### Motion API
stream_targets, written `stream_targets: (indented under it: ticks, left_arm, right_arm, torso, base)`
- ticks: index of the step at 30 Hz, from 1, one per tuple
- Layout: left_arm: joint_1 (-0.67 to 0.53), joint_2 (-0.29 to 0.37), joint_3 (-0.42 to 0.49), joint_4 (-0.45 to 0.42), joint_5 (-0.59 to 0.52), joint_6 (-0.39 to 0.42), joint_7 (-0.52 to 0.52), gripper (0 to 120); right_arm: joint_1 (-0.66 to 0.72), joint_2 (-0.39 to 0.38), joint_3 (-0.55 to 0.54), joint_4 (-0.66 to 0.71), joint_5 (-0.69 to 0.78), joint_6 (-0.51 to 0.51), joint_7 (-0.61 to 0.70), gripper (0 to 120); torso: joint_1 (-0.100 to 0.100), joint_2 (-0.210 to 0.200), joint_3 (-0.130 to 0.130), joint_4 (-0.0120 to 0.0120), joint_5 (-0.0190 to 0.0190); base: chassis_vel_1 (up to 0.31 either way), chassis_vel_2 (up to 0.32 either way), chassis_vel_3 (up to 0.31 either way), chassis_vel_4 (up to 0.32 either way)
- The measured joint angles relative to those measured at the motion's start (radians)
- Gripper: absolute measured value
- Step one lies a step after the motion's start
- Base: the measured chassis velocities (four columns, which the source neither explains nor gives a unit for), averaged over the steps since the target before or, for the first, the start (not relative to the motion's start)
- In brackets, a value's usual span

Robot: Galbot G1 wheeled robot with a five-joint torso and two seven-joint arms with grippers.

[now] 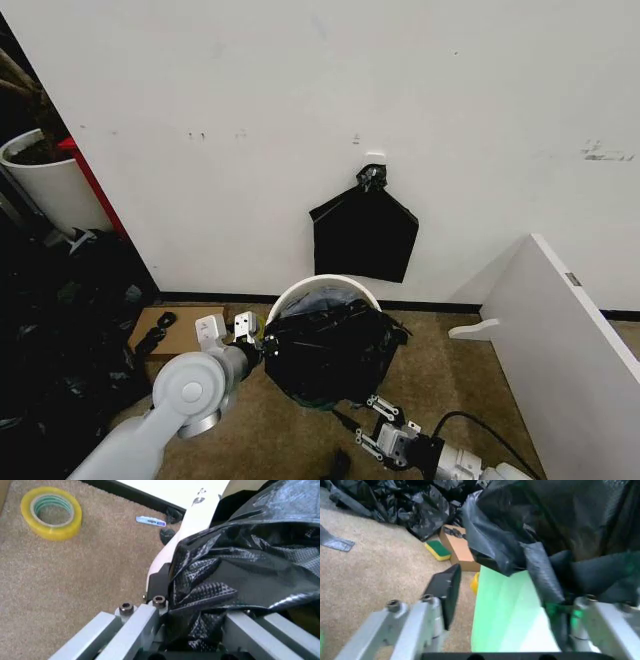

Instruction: Place the garbage bag over the trash bin.

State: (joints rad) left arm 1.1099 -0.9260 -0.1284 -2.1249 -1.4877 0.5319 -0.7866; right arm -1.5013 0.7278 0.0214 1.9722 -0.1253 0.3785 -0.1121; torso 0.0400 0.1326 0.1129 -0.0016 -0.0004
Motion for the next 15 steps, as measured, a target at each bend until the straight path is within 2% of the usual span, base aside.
stream_targets:
  ticks: [4,5,10,12,15]
  left_arm:
    - [-0.005,0.002,-0.005,0.02,0.001,-0.012,-0.002,1]
    - [-0.005,0.002,-0.005,0.02,0.001,-0.012,-0.002,1]
    - [-0.036,-0.002,-0.004,0.046,0.001,-0.025,-0.009,1]
    - [-0.038,-0.002,-0.003,0.049,0.0,-0.027,-0.009,1]
    - [-0.051,-0.003,-0.002,0.063,0.001,-0.033,-0.009,1]
  right_arm:
    - [-0.013,0.003,0.007,0.003,0.016,0.055,-0.035,73]
    - [-0.013,0.003,0.007,0.003,0.016,0.055,-0.035,73]
    - [-0.03,0.002,0.0,0.007,0.019,0.121,-0.145,95]
    - [-0.033,0.002,0.0,0.005,0.025,0.131,-0.167,98]
    - [-0.042,0.005,0.006,-0.008,0.065,0.171,-0.278,100]
  torso:
    - [0.0,0.0,0.0,0.0002,-0.0001]
    - [0.0,0.0,0.0,0.0002,-0.0001]
    - [0.0,0.0,0.0,0.0,0.0]
    - [0.0,0.0,0.0,0.0,0.0]
    - [0.0,0.0,0.0,0.0,-0.0001]
  base:
    - [0.0,0.0,0.0,0.0]
    - [0.0,0.0,0.0,0.0]
    - [0.0,0.0,0.0,0.0]
    - [0.0,0.0,0.0,0.0]
    - [0.0,0.0,0.0,0.0]
